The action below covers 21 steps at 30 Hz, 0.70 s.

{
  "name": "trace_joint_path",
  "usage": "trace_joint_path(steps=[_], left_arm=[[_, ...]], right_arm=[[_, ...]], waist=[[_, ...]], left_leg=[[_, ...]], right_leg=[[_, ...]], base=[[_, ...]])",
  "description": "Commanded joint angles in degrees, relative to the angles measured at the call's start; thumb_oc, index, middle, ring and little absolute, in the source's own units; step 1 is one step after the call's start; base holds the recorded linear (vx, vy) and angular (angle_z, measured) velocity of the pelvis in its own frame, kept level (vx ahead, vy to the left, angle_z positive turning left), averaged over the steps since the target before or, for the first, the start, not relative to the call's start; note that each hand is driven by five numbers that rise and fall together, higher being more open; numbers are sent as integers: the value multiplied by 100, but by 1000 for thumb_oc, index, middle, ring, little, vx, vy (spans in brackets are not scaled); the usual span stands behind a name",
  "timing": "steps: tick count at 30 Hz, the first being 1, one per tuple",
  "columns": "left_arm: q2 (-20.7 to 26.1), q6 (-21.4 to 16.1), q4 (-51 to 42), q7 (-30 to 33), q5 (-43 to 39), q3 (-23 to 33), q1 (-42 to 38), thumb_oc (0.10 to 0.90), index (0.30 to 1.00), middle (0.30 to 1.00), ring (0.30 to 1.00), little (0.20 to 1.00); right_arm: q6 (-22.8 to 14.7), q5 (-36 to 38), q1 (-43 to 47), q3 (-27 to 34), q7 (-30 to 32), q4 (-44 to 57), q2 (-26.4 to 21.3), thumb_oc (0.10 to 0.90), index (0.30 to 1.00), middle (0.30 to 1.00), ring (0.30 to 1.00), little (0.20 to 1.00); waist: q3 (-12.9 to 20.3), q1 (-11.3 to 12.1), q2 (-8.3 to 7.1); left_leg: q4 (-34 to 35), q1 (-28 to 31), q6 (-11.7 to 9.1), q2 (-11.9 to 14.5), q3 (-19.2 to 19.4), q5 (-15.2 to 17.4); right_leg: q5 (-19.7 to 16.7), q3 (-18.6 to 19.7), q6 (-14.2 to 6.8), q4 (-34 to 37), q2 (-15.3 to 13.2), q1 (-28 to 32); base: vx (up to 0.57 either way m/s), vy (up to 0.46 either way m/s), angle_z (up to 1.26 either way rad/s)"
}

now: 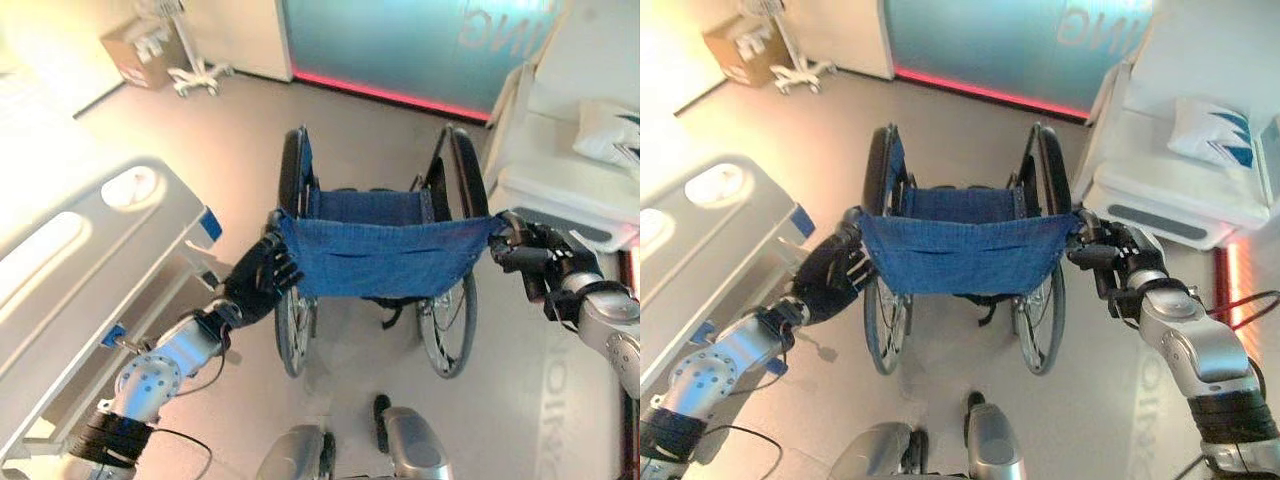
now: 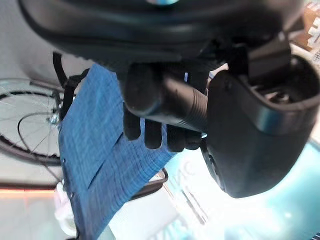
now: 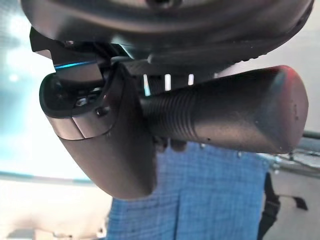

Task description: Push the wheelchair next to the bed

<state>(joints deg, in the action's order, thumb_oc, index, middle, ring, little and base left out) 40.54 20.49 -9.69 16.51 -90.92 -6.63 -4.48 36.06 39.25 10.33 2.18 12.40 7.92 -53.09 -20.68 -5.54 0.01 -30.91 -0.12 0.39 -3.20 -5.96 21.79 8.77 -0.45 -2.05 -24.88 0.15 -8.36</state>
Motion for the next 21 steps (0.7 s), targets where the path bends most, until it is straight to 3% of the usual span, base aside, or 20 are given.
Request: trace_joint_path(steps=[1, 2, 3, 4, 6, 8, 11, 13, 16, 19, 20, 21], left_arm=[[73, -1123, -368, -281, -390, 1346, -850, 400, 300, 300, 300, 300], [72, -1055, -412, -249, -426, 1425, -791, 400, 300, 300, 300, 300], [79, -1035, -425, -234, -444, 1450, -773, 400, 300, 300, 300, 300], [93, -981, -443, -163, -466, 1505, -747, 400, 300, 300, 300, 300], [137, -1013, -415, -173, -460, 1521, -733, 400, 300, 300, 300, 300], [453, -1139, -423, -221, -730, 1607, -663, 400, 300, 300, 300, 300], [567, -1179, -287, -454, -738, 1508, -642, 400, 300, 300, 300, 300], [514, -1262, -310, -573, -642, 1439, -524, 400, 300, 300, 300, 300], [369, -1301, -437, -685, -500, 1500, -311, 400, 300, 300, 300, 300], [223, -1229, -591, -506, -435, 1694, -196, 400, 300, 300, 300, 300], [168, -1150, -607, -419, -408, 1755, -188, 400, 300, 300, 300, 300], [127, -1038, -535, -371, -385, 1773, -234, 400, 300, 300, 300, 300]], right_arm=[[-345, 713, 83, -487, -1103, 938, 107, 400, 300, 300, 300, 300], [-329, 764, 117, -509, -1113, 951, 33, 400, 300, 300, 300, 300], [-324, 786, 136, -516, -1124, 948, 8, 400, 300, 300, 300, 300], [-347, 914, 211, -578, -1110, 956, -98, 400, 300, 300, 300, 300], [-378, 962, 250, -629, -1130, 988, -143, 400, 300, 300, 300, 300], [-372, 1147, 363, -696, -1007, 1080, -258, 400, 300, 300, 300, 300], [-519, 1186, 615, -999, -866, 784, -217, 400, 300, 300, 300, 300], [-618, 1082, 538, -1036, -912, 702, -149, 400, 300, 300, 300, 300], [-749, 906, 248, -883, -1047, 724, -60, 400, 300, 300, 300, 300], [-845, 617, -162, -650, -1423, 796, 184, 400, 300, 300, 300, 300], [-834, 568, -284, -582, -1518, 852, 241, 400, 300, 300, 300, 300], [-825, 499, -339, -592, -1526, 855, 336, 400, 300, 300, 300, 300]], waist=[[1144, 110, -320], [1126, 207, -372], [1112, 229, -369], [1002, 355, -379], [958, 426, -421], [890, 552, -425], [871, 721, -238], [873, 784, -194], [879, 841, -213], [1036, 882, -169], [1084, 902, -184], [1157, 937, -236]], left_leg=[[-1984, 398, -608, -47, 192, -3105], [-2601, -67, -634, -261, 200, -3212], [-2802, -271, -627, -304, 207, -3216], [-2939, -968, -499, -386, 279, -2976], [-2536, -1235, -407, -403, 287, -2858], [-947, -1307, -317, -86, 422, -2888], [1780, -1466, -513, 298, 557, -3577], [2761, -1464, -548, 398, 573, -3757], [2886, -1452, -509, 426, 564, -3687], [2766, -1262, -414, 333, 667, -3354], [2598, -1251, -362, 247, 674, -3270], [2476, -1192, -248, 127, 762, -3139]], right_leg=[[-1383, -294, 57, 1745, -101, 219], [-1263, -289, 148, 1710, -80, 421], [-1221, -281, 174, 1686, -53, 476], [-1121, -219, 200, 1661, 52, 786], [-1079, -171, 181, 1645, 83, 918], [-855, -133, 190, 1608, 217, 1183], [-551, -56, 242, 1657, 525, 1571], [-433, 35, 240, 1676, 561, 1773], [-249, 128, 202, 1664, 466, 2022], [154, 122, 28, 1424, 306, 2288], [204, 114, -28, 1298, 271, 2328], [-14, -10, -169, 920, 189, 2302]], base=[[503, -107, 33], [473, -95, 22], [502, -82, 8], [409, -55, -15], [434, -26, -22], [500, 42, -30], [607, 178, -4], [509, 172, -7], [530, 214, -18], [555, 259, -27], [588, 279, -21], [484, 252, -23]])
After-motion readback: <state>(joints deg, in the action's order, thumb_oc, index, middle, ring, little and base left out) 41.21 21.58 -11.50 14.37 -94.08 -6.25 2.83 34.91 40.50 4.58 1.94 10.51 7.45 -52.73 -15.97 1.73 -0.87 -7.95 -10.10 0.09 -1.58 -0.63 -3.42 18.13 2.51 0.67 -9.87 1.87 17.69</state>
